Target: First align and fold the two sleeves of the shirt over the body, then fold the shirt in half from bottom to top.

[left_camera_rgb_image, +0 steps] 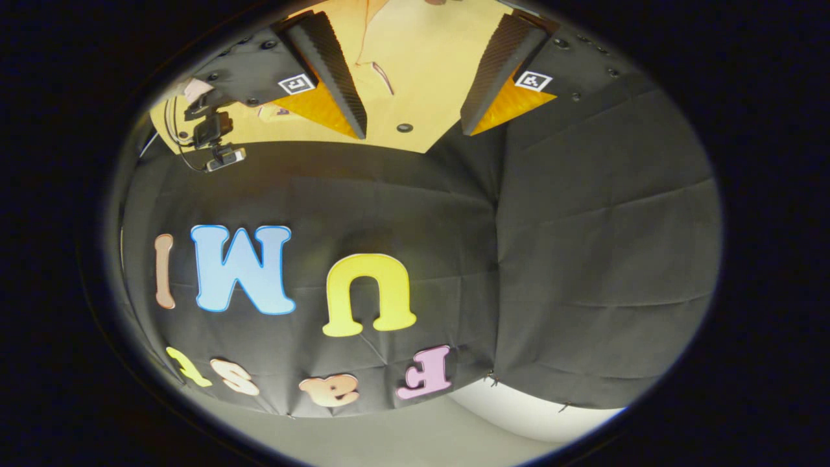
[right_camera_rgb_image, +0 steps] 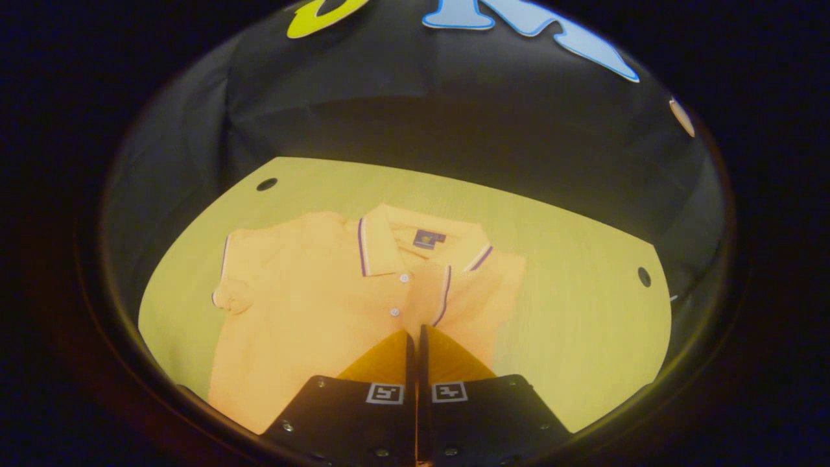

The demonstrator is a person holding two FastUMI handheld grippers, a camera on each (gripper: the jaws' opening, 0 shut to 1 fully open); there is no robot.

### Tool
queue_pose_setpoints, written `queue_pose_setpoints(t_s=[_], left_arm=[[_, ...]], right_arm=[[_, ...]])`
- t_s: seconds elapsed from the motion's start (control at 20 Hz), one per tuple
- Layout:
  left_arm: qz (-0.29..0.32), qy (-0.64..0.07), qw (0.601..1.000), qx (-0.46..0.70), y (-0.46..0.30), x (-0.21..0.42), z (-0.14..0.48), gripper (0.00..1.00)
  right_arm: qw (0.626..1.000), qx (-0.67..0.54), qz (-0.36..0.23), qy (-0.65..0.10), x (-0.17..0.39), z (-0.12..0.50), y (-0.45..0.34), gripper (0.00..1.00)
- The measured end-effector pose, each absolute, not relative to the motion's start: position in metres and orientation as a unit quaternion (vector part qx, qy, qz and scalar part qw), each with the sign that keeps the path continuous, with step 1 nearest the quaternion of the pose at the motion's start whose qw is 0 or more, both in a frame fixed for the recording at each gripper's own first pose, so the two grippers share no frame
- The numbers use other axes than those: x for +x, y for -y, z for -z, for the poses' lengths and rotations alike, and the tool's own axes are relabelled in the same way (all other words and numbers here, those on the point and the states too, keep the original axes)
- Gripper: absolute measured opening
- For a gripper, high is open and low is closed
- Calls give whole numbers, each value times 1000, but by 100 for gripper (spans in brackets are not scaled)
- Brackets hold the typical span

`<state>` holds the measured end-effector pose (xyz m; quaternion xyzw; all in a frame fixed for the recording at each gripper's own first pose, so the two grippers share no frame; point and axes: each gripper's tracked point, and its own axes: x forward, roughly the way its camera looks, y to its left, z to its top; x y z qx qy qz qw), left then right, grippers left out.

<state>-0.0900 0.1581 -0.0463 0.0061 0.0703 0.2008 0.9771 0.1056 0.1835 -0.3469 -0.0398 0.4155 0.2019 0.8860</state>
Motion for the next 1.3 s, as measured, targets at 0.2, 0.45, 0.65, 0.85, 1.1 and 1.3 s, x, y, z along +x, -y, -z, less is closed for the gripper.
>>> queue_pose_setpoints(t_s=[0.2, 0.45, 0.65, 0.85, 1.1, 1.3], left_arm=[[-205, -72, 976, 2, -163, -97, 49, 96], [-199, -82, 977, -4, -163, -95, 59, 96], [-190, -90, 978, -8, -161, -91, 70, 96], [-177, -101, 979, -11, -159, -79, 85, 96], [-150, -113, 982, -16, -153, -55, 101, 96], [-114, -136, 984, -10, -144, -30, 133, 96]], right_arm=[[871, -54, -225, -433, 90, 357, -202, 6], [859, -45, -244, -449, 79, 361, -214, 59], [867, -43, -238, -435, 82, 352, -211, 69], [881, -33, -224, -415, 84, 333, -196, 69], [904, -21, -204, -375, 79, 297, -171, 69], [923, 8, -188, -335, 67, 259, -152, 69]])
